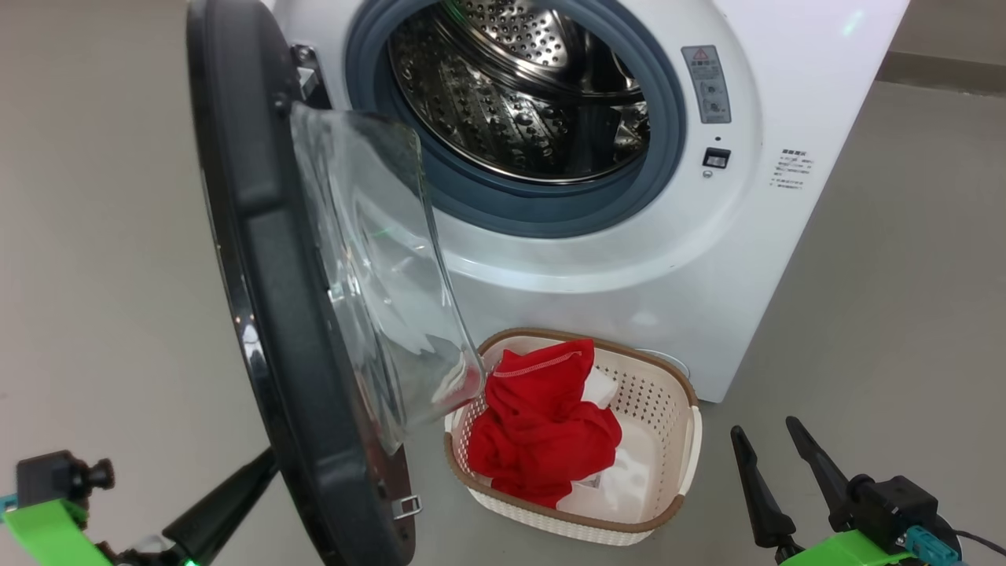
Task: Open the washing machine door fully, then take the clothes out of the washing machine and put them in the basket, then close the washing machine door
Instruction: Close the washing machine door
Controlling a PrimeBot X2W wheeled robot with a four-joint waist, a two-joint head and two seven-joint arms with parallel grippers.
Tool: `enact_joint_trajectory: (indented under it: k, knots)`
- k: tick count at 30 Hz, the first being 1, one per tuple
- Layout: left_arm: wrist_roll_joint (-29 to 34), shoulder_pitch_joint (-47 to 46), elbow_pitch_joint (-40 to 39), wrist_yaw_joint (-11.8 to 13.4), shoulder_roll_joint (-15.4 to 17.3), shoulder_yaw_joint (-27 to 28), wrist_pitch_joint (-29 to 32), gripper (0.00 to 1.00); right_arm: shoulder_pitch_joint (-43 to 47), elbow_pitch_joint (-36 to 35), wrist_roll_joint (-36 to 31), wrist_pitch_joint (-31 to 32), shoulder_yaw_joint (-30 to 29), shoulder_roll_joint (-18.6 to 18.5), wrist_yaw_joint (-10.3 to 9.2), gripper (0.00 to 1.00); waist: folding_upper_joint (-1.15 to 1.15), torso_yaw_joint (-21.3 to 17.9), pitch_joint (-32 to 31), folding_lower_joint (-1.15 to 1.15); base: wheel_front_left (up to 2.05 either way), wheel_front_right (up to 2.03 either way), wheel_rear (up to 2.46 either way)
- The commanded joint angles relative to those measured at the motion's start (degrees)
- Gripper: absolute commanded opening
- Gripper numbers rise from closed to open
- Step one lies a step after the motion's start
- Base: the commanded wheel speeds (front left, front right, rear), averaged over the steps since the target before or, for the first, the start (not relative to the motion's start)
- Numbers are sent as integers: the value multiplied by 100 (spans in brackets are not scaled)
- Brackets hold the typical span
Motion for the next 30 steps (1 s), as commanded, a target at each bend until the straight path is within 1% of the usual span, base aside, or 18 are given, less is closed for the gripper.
enact_joint_trajectory:
  k: [1,7,8,15,17,23,30]
  knots:
    - [99,-313,-172,-33,58,257,79,0,-295,-143,-66,-36,89,-66,2,100,0,-50,38,0,0,0,0]
    - [277,-413,-304,-33,-237,254,340,0,-361,-154,-75,-36,70,-66,2,100,0,-185,128,0,0,0,0]
    - [277,-413,-304,-33,-237,254,340,0,-361,-154,-75,-36,70,-66,2,100,0,-185,128,0,0,0,0]
    - [441,-561,-389,-33,-520,203,594,0,-425,-176,-82,-36,59,-66,2,100,0,-352,226,0,0,0,0]
    - [522,-650,-356,-33,-606,161,666,0,-463,-179,-75,-36,71,-66,2,100,0,-451,271,0,0,0,0]
    - [672,-938,-250,-33,-776,42,657,0,-531,-191,-53,-36,79,-66,2,100,0,-661,390,0,0,0,0]
    - [869,-1444,-50,-33,-915,-214,433,0,-635,-229,-53,-36,40,-66,2,100,0,-931,598,0,0,0,0]
